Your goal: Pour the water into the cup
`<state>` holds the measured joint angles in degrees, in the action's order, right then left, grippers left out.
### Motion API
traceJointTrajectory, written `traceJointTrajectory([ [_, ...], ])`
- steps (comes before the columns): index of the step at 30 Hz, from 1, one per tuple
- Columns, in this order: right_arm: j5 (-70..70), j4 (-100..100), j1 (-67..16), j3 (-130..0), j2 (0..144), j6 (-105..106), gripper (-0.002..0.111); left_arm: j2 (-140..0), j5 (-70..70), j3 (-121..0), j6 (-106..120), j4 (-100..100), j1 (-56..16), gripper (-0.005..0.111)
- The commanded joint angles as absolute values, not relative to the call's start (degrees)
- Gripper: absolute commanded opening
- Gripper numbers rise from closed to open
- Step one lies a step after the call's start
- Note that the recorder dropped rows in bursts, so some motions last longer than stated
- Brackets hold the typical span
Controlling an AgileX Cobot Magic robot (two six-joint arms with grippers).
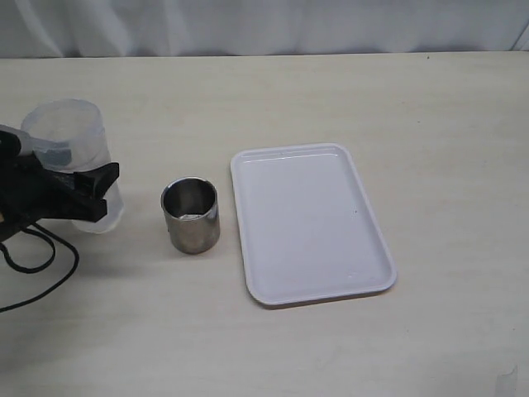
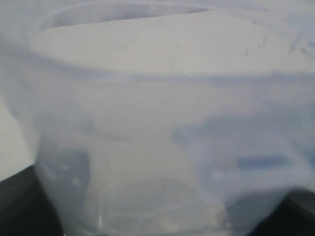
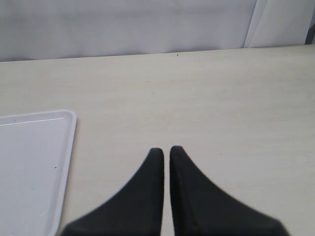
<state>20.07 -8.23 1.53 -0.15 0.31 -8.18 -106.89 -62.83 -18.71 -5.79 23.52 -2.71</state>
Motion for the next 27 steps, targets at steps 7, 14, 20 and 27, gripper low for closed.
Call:
traceJointTrajectory([
  [7,19.84,-8.16,1.89,0.00,0.00,-8.25,0.004,-106.97,-61.14,-26.95,-6.40,23.57,-2.68,0.000],
  [14,19.84,-8.16,1.89,0.00,0.00,-8.25,0.004,-107.10,-58.96,-30.32,-8.27,23.57,-2.68,0.000],
  [20,19.84,-8.16,1.89,0.00,0.00,-8.25,0.004,-109.87,-59.36,-32.50,-9.43,24.94,-2.68,0.000],
  [27,19.84,-8.16,1.89,0.00,0.00,-8.25,0.004,-114.53,-65.91,-32.95,-9.30,25.04,-2.68,0.000],
])
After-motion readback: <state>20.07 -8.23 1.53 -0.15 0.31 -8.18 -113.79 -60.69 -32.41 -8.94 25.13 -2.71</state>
